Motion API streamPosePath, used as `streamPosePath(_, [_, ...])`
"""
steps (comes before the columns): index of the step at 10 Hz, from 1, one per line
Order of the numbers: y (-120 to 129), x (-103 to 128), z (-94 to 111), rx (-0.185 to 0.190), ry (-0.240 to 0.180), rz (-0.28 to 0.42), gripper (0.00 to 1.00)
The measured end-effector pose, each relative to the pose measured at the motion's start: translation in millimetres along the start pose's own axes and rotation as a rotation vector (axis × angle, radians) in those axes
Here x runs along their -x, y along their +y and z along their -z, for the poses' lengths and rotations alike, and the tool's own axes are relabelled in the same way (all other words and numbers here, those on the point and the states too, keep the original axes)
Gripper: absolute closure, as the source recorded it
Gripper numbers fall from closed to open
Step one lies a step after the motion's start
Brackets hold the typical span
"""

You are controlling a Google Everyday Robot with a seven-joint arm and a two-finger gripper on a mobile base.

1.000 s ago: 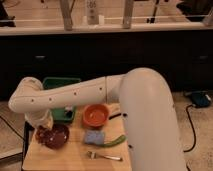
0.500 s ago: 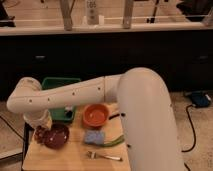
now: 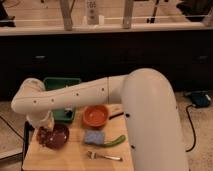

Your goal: Place grapes in purple bowl

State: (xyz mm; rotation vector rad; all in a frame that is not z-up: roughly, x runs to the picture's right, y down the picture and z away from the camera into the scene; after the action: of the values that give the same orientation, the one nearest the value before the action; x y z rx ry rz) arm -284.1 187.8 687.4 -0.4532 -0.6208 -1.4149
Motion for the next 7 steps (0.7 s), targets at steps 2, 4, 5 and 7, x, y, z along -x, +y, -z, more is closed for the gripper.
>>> streamPosePath(2, [4,3,-3,-0.004,-0.006,-0.008,0.34])
streamPosePath(4, [10,3,-6,-0.005,-0.012,-0.020,0.20])
streamPosePath(5, [11,3,-7,-0.007,-0.015,-0.024,0.20])
streamPosePath(7, [14,2,-9,-0.007,-0.020,-0.029,0.20])
